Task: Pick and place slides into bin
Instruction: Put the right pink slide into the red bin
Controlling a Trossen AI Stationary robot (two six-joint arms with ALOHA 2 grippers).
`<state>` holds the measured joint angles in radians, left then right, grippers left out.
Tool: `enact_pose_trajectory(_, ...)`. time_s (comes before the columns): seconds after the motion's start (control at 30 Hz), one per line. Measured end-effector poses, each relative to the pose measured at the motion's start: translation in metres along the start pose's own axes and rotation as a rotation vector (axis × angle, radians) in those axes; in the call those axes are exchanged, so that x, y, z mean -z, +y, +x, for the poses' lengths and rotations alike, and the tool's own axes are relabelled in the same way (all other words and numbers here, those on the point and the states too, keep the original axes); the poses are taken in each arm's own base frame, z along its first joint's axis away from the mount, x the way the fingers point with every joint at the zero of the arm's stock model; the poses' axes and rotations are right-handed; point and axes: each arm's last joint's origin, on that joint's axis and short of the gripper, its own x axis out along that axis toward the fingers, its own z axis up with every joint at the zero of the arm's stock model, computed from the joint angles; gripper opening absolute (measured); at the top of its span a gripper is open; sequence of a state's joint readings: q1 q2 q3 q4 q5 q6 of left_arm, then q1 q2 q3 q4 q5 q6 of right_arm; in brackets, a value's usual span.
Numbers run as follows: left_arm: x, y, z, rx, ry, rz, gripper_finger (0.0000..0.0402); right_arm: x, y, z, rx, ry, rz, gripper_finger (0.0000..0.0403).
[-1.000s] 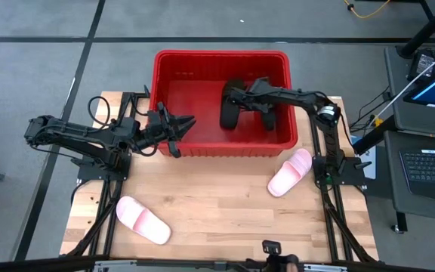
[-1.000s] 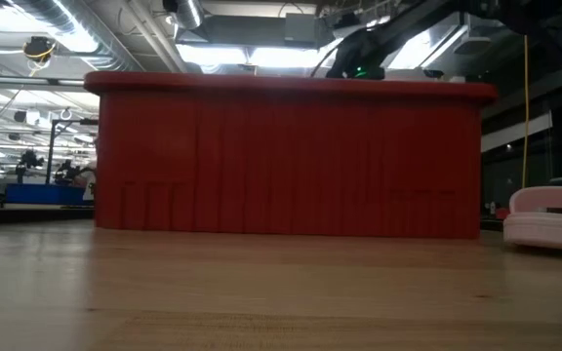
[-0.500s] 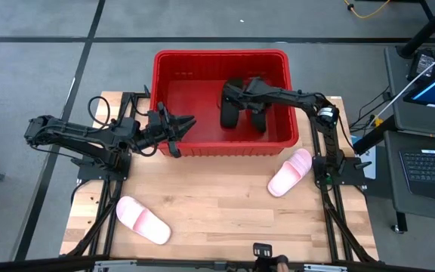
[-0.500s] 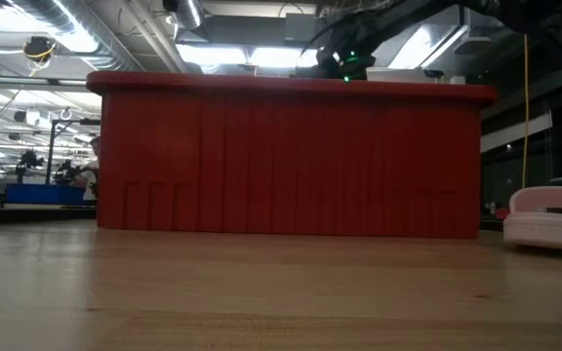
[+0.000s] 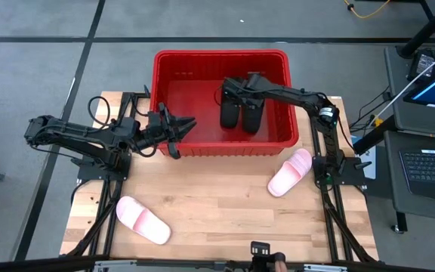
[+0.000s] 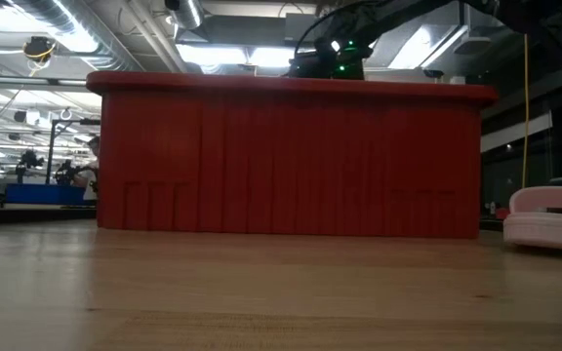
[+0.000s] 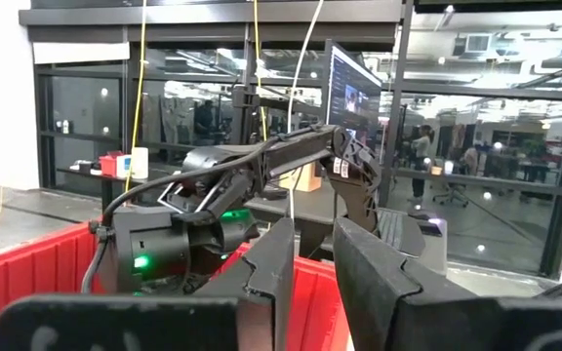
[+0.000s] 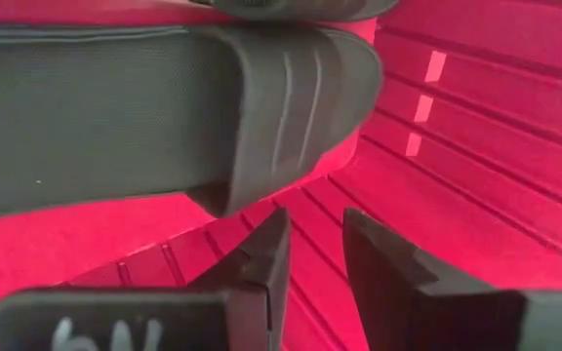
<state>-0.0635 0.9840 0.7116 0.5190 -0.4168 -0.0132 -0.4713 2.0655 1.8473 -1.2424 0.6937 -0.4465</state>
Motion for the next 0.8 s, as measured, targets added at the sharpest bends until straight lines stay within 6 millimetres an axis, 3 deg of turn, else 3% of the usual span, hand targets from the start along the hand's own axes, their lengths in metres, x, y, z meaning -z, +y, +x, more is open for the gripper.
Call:
enact_pose_trajectory(0.27,0.000,0.000,0.000,0.000,0.000,0.034,0.0070,0.002,-0.015,-0.019,0.004,-0.030,0.079,0.0074)
enact_pose_trajectory(0.4,0.000,0.000,0.000,0.001,0.000,0.060,0.0070,0.007,-0.034,-0.045,-0.069,-0.120,0.202,0.0013)
enact_pose_trajectory(0.6,0.000,-0.005,-0.002,0.023,0.002,0.079,0.0070,0.019,-0.056,-0.092,-0.115,-0.256,0.333,0.0004)
enact_pose_trajectory(0.8,-0.008,-0.013,-0.013,0.074,-0.022,0.144,0.0069,0.031,-0.044,-0.138,-0.108,-0.365,0.360,0.0003)
